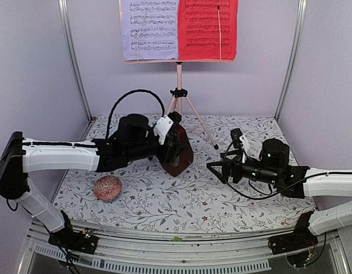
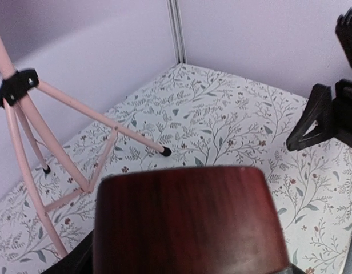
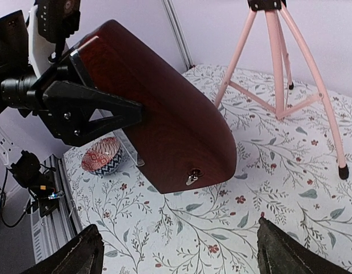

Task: Set up the instrument practice props

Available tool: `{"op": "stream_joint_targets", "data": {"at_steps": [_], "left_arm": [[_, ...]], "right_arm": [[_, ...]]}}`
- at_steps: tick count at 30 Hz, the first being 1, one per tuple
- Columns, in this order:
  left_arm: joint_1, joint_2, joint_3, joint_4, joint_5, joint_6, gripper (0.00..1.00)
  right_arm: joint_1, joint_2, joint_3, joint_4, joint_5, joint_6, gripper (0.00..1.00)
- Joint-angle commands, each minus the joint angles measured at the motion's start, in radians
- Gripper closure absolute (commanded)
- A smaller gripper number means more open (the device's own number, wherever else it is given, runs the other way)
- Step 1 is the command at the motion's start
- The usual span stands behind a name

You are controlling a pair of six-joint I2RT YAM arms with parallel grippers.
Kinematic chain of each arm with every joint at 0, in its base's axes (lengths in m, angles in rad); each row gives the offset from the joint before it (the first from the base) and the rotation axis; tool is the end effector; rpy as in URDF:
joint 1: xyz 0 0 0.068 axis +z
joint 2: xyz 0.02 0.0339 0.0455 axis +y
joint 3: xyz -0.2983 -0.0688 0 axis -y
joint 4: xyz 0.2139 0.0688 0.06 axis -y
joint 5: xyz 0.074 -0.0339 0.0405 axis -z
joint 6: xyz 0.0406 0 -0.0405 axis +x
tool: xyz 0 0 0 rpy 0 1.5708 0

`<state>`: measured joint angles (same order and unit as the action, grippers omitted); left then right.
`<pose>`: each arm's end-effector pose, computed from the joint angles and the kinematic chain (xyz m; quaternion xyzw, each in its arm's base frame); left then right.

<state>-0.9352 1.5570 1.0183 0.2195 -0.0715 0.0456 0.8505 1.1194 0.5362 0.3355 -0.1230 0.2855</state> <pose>0.2036 -0.2711 0.3176 0.3630 0.7244 -0.2257 0.5409 0.1363 0.1628 0.2862 -0.2558 0.7458 0.3707 0.4908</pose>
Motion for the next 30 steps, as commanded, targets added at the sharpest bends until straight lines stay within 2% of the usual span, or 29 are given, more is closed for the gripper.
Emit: {"op": "stream_joint_targets", "data": {"at_steps": [1,9,17,30], "left_arm": [[-0.048,-0.134,0.081,0.083,-0.016,0.151,1.0],[-0.117,-0.224,0.065,0.207,-0.056,0.333,1.0],[-0.161,-0.244,0.124,0.225,-0.111,0.404,1.0],[-0.186,-0.25,0.196,0.169,-0.17,0.362,1.0]], "right_arm": [[0.022,-0.038,-0.016,0.179,0.018,-0.12,0.07],[0.075,0.002,-0.002,0.363,0.128,-0.271,0.11],[0.177,0.093,0.07,0.434,0.34,-0.5,0.22],[0.243,0.248,0.117,0.679,0.509,-0.724,0.4]]}}
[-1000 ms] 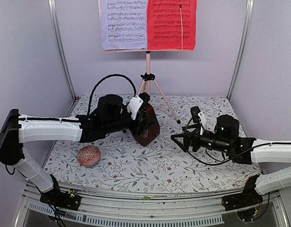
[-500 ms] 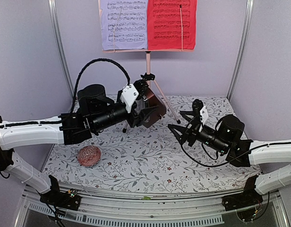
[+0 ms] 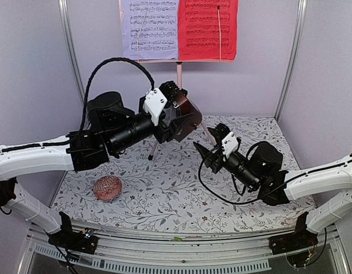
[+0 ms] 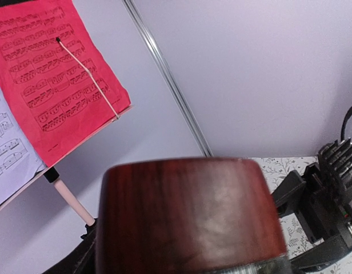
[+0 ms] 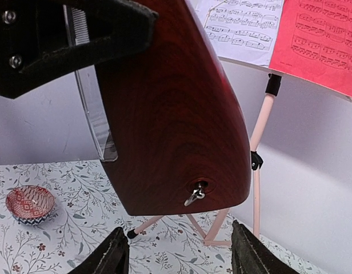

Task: Set up the instrument practice props

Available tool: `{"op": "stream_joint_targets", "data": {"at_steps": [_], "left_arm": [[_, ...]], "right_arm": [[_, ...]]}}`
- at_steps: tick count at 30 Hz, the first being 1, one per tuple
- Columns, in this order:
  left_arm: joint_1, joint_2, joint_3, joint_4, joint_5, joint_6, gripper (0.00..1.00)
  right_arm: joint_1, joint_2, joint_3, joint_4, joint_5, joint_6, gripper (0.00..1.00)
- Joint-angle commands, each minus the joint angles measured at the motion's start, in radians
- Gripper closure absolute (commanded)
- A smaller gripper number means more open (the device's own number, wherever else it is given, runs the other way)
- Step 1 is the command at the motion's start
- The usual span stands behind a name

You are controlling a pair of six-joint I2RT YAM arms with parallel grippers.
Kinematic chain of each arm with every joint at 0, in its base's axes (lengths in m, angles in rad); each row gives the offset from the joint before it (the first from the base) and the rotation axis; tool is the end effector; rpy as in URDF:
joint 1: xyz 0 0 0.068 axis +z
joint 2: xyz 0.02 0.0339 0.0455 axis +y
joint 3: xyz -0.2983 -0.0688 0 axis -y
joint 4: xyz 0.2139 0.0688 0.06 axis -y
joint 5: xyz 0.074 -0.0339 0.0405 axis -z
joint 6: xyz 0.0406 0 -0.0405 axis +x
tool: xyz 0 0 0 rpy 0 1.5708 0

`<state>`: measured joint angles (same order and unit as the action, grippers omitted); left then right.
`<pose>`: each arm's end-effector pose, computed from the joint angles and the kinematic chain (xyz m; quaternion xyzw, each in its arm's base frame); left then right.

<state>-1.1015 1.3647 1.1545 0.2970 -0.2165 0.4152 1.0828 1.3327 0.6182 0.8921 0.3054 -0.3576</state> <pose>0.1407 -0.2582 0.4294 0.4042 0.5425 -0.1778 0.7146 0.1334 0.2252 0.3285 -0.3305 0.5536 0.1777 0.7434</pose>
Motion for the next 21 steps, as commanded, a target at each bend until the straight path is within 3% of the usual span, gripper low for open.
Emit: {"op": "stream_joint_targets", "data": {"at_steps": [1,14,21], "left_arm": [[-0.019,-0.06,0.062,0.088,-0.025,-0.016,1.0],[-0.029,-0.069,0.093,0.045,-0.03,-0.049,1.0],[-0.03,-0.067,0.102,0.031,-0.034,-0.052,1.0]], "right_arm": [[0.01,0.043,0.039,0.136,0.088,-0.085,0.41],[0.011,0.124,0.095,0.186,0.071,-0.089,0.47],[0.011,0.136,0.105,0.187,0.096,-0.084,0.57]]}}
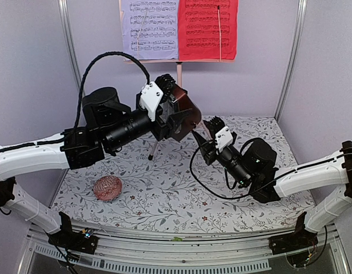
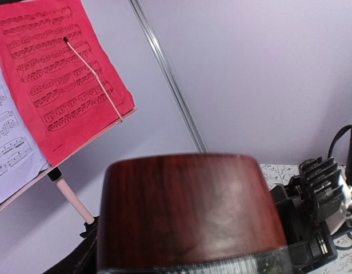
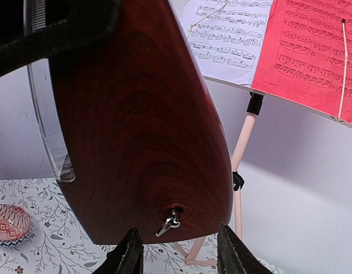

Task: Set up the instrument practice props

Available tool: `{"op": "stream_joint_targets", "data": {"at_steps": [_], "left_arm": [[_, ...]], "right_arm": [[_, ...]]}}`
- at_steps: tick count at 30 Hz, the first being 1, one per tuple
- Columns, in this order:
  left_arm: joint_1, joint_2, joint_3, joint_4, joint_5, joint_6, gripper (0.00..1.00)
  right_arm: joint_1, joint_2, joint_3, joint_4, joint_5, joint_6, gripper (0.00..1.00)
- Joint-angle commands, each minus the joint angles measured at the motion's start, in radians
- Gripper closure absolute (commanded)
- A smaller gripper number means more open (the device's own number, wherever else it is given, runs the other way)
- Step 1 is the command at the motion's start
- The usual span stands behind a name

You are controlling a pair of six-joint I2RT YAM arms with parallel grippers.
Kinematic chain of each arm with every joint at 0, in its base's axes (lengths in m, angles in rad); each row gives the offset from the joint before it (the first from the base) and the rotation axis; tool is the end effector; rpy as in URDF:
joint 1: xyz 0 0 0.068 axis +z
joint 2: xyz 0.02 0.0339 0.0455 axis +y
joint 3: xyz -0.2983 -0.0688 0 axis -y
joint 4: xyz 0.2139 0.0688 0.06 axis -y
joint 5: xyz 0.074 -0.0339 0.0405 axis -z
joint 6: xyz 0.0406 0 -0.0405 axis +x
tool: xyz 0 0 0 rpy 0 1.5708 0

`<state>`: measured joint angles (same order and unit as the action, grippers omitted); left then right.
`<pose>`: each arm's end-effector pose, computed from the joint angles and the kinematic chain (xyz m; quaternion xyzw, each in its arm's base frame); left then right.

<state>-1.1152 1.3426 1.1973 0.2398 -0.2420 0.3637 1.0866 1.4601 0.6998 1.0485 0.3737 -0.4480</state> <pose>0.1345 -0.2523 0.4432 0.3842 0.5537 -0.1939 0.7129 0.1484 0.2503 0.3378 -0.3009 0.5264 0.1416 0.7825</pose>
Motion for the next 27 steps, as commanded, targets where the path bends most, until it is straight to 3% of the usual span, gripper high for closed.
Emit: {"op": "stream_joint_targets", "data": {"at_steps": [1,12,27], "left_arm": [[-0.016,-0.045,0.061,0.087,-0.008,-0.002,1.0],[-0.018,-0.045,0.067,0.075,-0.009,-0.007,1.0],[-0.017,-0.037,0.071,0.066,-0.003,-0.013,1.0]], "right_arm": [[0.007,0.006,0.022,0.031,0.034,0.008,0.59],[0.007,-0.017,0.005,0.003,0.012,0.012,0.64],[0.007,0.006,0.043,-0.044,-0.021,0.036,0.87]]}}
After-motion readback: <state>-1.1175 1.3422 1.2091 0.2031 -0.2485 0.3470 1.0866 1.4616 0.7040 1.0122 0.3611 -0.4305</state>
